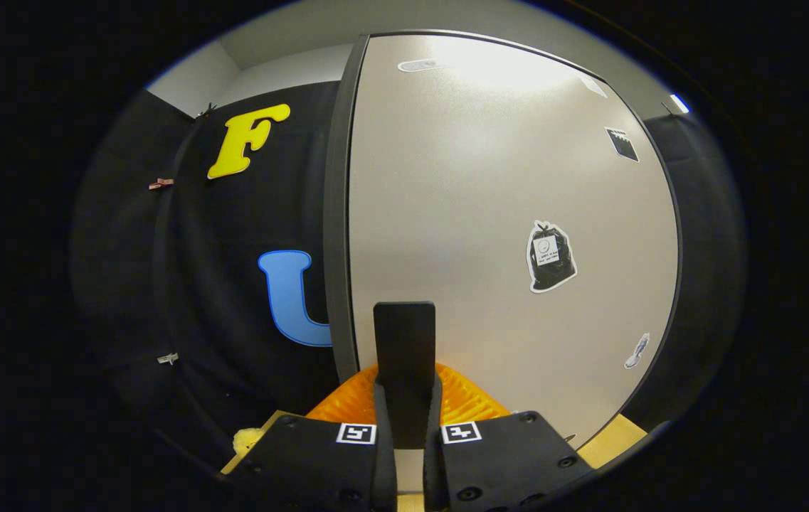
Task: Open the shoe cabinet door, grab the shoes and put them into the shoe cabinet, then close the shoe cabinet door.
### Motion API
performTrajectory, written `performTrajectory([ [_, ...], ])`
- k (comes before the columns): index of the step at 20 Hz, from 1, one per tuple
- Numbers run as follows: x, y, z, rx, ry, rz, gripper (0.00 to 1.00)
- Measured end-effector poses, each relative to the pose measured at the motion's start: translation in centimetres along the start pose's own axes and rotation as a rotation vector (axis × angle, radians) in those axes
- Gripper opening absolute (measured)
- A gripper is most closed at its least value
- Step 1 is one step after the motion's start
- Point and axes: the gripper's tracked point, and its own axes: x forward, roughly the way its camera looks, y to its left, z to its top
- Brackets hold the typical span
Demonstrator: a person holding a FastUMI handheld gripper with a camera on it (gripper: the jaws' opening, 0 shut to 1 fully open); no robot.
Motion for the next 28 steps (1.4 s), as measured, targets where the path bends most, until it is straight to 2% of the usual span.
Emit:
performTrajectory([
  [5,-3.0,0.1,0.1,0.007,-0.008,0.041,0.18],
  [13,-9.5,-1.3,0.0,0.036,0.009,0.162,0.18],
  [14,-9.9,-1.5,0.2,0.051,0.009,0.173,0.13],
  [15,-10.3,-1.8,0.3,0.052,0.009,0.181,0.13],
  [22,-13.9,-3.9,0.5,0.038,0.017,0.215,0.13],
  [28,-16.9,-6.7,0.6,0.037,0.023,0.207,0.13],
])
